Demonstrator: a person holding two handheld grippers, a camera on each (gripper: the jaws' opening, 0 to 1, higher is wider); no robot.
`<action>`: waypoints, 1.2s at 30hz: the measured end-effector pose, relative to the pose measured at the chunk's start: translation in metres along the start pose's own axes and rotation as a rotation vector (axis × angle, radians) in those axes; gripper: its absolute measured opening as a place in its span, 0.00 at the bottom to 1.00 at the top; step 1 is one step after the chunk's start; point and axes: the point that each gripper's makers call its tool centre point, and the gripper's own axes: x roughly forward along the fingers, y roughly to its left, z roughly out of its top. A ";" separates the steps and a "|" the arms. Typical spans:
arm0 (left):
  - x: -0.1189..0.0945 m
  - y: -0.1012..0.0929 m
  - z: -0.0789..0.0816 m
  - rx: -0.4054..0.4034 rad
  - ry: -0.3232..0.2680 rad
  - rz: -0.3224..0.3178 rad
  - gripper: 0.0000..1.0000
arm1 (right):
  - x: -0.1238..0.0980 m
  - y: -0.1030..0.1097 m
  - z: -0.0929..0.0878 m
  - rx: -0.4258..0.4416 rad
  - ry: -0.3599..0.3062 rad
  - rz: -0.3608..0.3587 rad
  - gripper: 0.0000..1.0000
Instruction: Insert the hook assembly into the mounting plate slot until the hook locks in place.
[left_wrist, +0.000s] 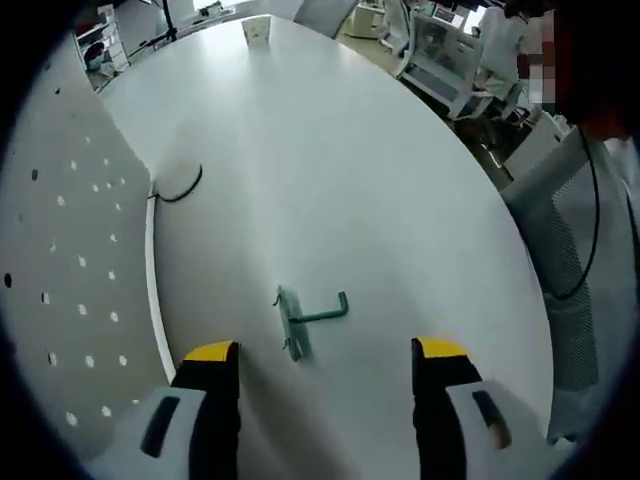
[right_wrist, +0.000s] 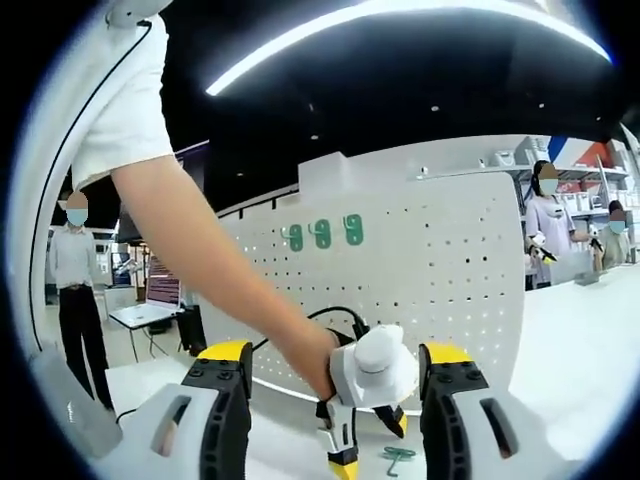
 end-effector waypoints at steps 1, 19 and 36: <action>0.000 0.002 0.001 -0.006 -0.001 0.002 0.69 | 0.000 -0.001 0.000 0.002 0.000 -0.003 0.66; 0.000 0.019 0.002 -0.069 -0.027 0.089 0.48 | -0.004 -0.007 0.000 0.008 -0.002 -0.026 0.61; -0.001 0.025 0.005 -0.104 -0.029 0.146 0.09 | -0.006 -0.014 -0.001 0.014 0.000 -0.047 0.57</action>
